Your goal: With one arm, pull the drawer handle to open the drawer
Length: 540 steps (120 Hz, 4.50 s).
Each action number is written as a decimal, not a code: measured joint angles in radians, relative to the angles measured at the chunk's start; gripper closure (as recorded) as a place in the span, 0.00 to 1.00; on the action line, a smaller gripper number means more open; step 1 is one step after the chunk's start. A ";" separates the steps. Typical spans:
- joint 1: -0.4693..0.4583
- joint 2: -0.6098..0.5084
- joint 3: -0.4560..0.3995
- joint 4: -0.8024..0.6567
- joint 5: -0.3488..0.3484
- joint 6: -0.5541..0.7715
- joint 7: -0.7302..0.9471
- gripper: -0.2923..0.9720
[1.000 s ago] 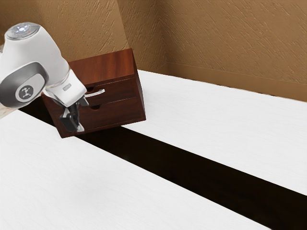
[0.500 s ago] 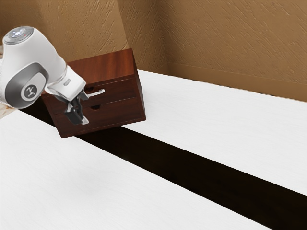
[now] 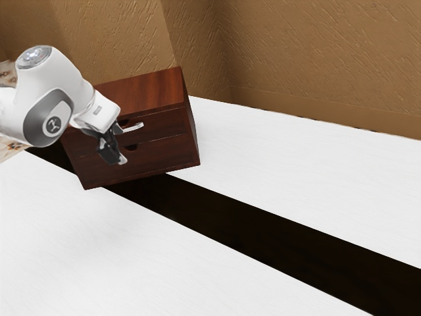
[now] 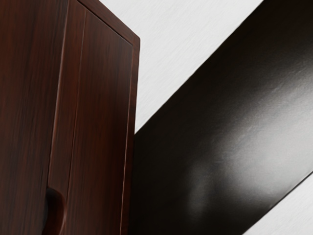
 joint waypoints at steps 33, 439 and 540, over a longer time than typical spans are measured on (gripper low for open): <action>-0.206 -0.020 0.206 0.083 0.014 0.013 -0.009 0.23; 0.538 0.070 -0.597 -0.237 -0.033 -0.031 -0.118 0.13; 1.031 0.054 -1.119 -0.336 -0.048 -0.028 -0.183 0.43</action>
